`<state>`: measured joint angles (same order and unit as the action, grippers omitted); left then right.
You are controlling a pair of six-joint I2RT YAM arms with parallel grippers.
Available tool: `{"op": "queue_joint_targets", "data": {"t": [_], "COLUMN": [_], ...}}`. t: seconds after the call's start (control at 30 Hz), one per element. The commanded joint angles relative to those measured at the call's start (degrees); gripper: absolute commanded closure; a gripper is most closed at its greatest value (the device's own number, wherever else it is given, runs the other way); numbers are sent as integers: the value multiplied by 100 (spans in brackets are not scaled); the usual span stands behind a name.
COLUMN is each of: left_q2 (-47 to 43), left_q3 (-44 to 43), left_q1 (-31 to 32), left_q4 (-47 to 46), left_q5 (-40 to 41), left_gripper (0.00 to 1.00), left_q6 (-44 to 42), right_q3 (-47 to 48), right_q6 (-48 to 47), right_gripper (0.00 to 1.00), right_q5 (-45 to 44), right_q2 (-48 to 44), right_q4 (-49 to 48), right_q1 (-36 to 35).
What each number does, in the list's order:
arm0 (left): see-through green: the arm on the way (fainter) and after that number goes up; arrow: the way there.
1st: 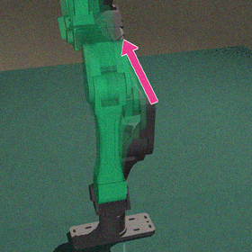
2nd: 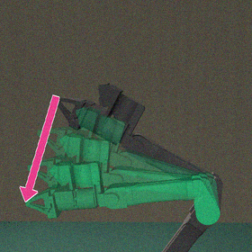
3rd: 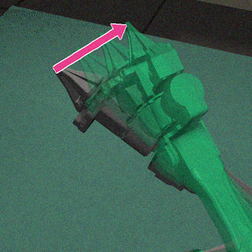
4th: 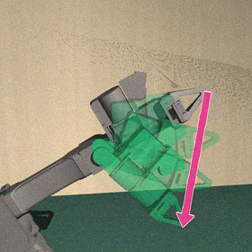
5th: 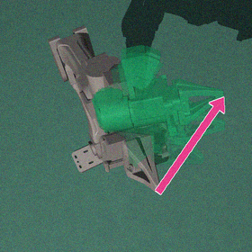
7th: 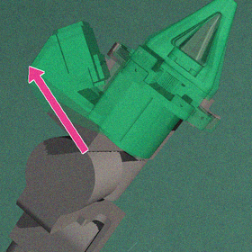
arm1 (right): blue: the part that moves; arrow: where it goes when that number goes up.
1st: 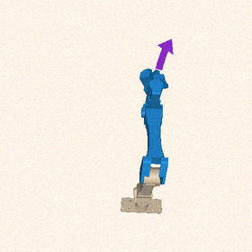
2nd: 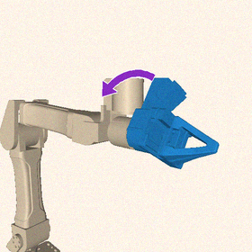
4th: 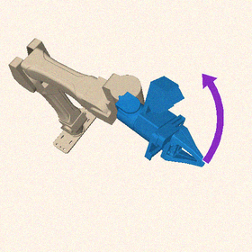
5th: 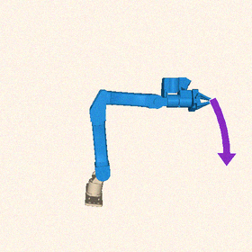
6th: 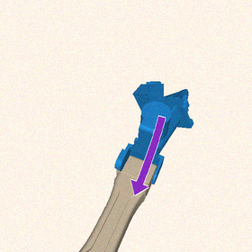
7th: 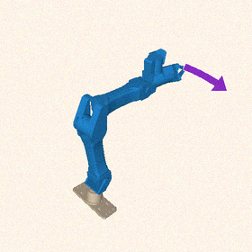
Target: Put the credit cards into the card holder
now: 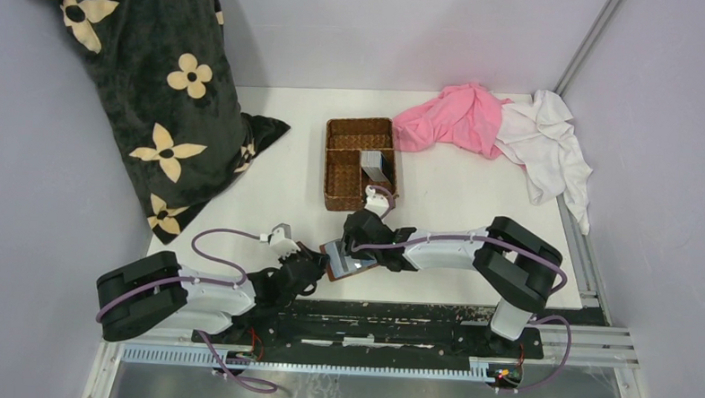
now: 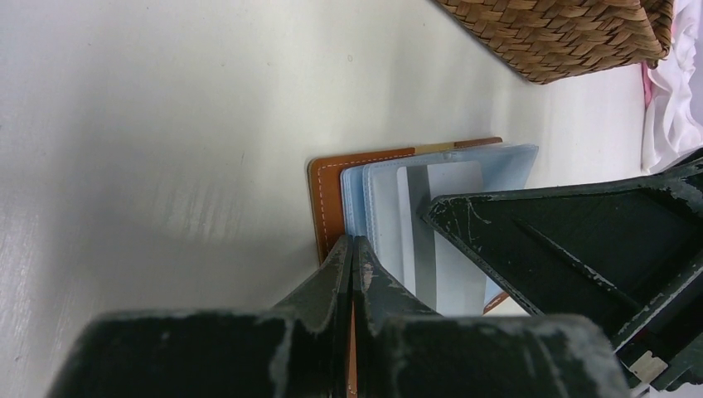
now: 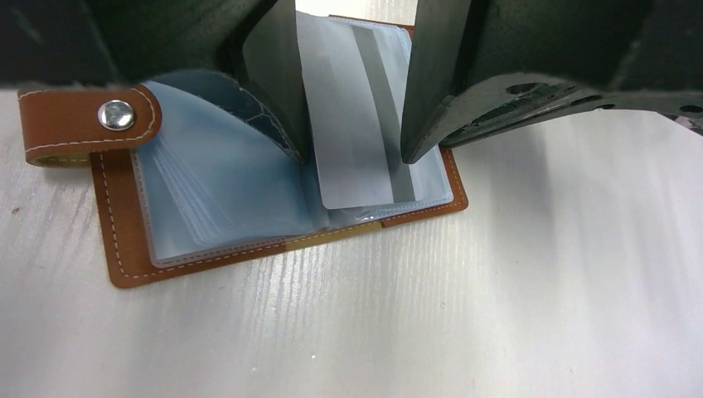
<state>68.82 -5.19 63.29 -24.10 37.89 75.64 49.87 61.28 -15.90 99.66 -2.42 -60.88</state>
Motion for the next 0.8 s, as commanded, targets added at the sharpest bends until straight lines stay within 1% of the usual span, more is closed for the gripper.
{"op": "queue_joint_targets", "data": {"t": [0.0,0.3,0.57,0.77], "left_q2": [303,755,730,629], "left_q3": [134,-129,-327,-343], "left_q1": [195,193,193,219], "left_q4": [1321,1257,1429,1502], "left_q5": [-831,-836,-838,-867], "left_gripper": [95,95,95,95], "left_q6": [47,8,-31,1], "right_q3": [273,910,1094,1397], "right_q6": [-224,-818,-1026,-1138], "right_gripper": [49,44,40,35], "right_q5": [822,772,728,420], "right_q2": [491,626,542,632], "right_q4": [642,1423,1669,2229], "right_q1": [-366,-638,-668,-679]}}
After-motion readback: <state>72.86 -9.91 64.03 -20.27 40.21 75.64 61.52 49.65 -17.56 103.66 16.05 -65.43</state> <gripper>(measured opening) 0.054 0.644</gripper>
